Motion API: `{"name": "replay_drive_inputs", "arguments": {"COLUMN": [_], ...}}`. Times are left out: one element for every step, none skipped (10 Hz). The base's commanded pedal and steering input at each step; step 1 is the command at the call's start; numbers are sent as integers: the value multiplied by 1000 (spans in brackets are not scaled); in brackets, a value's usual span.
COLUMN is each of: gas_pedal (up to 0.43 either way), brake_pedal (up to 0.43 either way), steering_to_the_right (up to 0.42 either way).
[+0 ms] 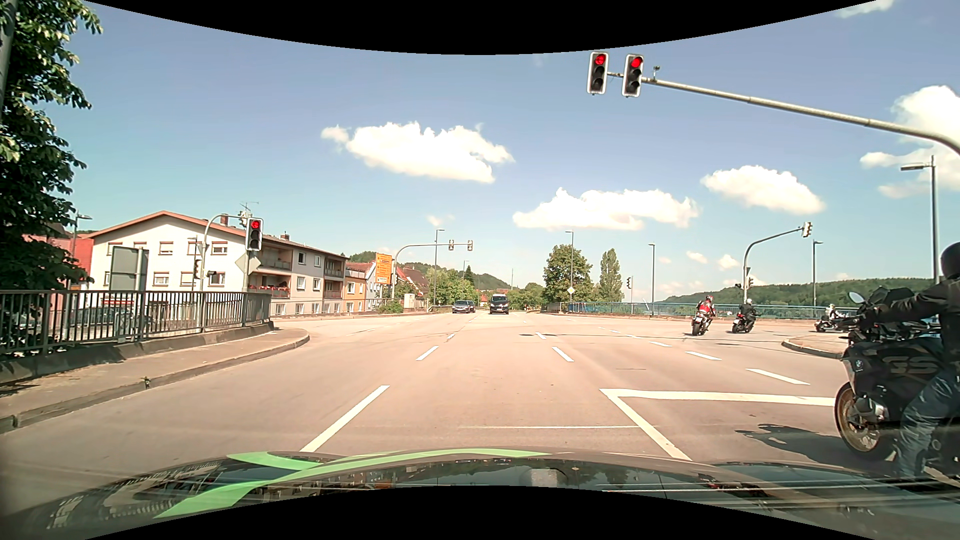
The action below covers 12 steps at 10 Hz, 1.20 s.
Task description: Follow the waypoints while adhering to traffic rules and regulations
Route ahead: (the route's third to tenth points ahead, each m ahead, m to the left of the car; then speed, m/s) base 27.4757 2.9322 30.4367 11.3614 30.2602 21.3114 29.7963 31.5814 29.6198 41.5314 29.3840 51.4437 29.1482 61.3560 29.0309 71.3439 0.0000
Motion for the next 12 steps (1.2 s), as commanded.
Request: {"name": "replay_drive_inputs", "arguments": {"gas_pedal": [0, 0, 0, 0, 0, 0, 0, 0, 0, 0, 0, 0], "brake_pedal": [280, 280, 280, 280, 280, 280, 280, 280, 280, 280, 280, 280], "steering_to_the_right": [-7, -7, -7, -7, -6, -7, -7, -6, -6, -7, -7, -7]}}
